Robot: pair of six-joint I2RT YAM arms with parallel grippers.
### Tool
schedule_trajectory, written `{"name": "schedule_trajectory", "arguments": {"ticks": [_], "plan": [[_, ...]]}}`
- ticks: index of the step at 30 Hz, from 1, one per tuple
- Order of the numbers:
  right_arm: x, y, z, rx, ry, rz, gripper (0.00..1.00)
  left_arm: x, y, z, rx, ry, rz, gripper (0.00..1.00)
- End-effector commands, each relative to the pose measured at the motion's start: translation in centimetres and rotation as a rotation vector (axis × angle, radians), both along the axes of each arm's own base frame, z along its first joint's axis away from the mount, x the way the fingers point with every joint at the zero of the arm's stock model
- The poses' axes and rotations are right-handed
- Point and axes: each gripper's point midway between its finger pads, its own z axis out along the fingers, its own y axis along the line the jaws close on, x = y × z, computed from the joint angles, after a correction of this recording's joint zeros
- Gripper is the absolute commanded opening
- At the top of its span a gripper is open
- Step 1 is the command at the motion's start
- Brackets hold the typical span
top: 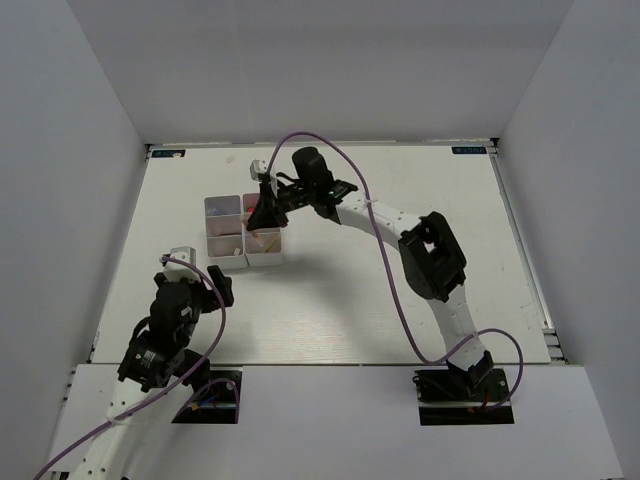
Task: Sort the stationery into containers
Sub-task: Place the pen in the storage box.
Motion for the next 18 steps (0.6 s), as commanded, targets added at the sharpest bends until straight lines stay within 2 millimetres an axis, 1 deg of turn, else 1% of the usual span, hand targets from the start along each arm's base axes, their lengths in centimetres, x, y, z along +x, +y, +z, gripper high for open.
{"name": "schedule_trajectory", "arguments": {"ticks": [1, 6, 10, 11, 12, 15, 18], "plan": [[0.5, 0.3, 1.9, 0.087, -0.062, 0.053, 0.00, 0.2, 0.3, 0.2, 0.004, -0.015, 0.015, 1.00], [1.7, 0.3, 0.2, 0.081, -0.077, 0.031, 0.00, 0.2, 0.2, 0.1, 0.002, -0.012, 0.012, 1.00], [2.2, 0.0, -0.6, 0.072, -0.074, 0.022, 0.00, 0.2, 0.3, 0.0, 0.004, -0.009, 0.014, 1.00], [2.1, -0.1, -1.2, 0.064, -0.068, 0.023, 0.05, 0.2, 0.3, 0.2, 0.002, -0.013, 0.014, 1.00], [2.1, -0.2, -1.4, 0.061, -0.066, 0.023, 0.10, 0.2, 0.3, 0.1, 0.005, -0.012, 0.014, 1.00], [2.0, -0.5, -2.6, 0.041, -0.056, 0.018, 0.14, 0.2, 0.3, 0.0, 0.006, -0.005, 0.016, 1.00], [2.3, -0.6, -3.1, 0.032, -0.054, 0.004, 0.14, 0.2, 0.3, -0.1, 0.005, -0.004, 0.016, 1.00]]}}
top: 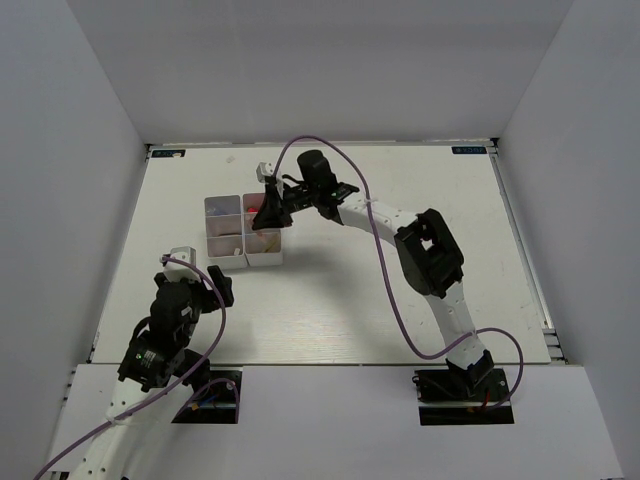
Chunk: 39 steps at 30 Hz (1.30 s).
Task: Sort the stationery into containers
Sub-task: Place the pen in the storage box, then reset both arms
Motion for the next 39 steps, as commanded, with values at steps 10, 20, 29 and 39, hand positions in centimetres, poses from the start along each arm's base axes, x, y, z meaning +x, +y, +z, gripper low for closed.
{"name": "schedule_trajectory", "arguments": {"ticks": [10, 20, 29, 39], "plan": [[0.4, -0.1, -1.6, -0.005, -0.025, -0.003, 0.48, 0.2, 0.4, -0.1, 0.010, 0.000, 0.020, 1.00], [2.2, -1.4, 5.8, -0.009, 0.045, -0.184, 0.00, 0.3, 0.0, -0.3, 0.010, 0.003, -0.003, 0.76], [3.8, -18.0, 9.0, -0.555, 0.185, -0.751, 0.91, 0.0, -2.7, -0.8, -0.018, 0.039, -0.152, 0.90], [-1.4, -36.7, -0.1, -0.745, -0.045, -1.281, 0.91, -0.4, -4.3, -2.0, -0.019, 0.147, -0.244, 1.00]]}}
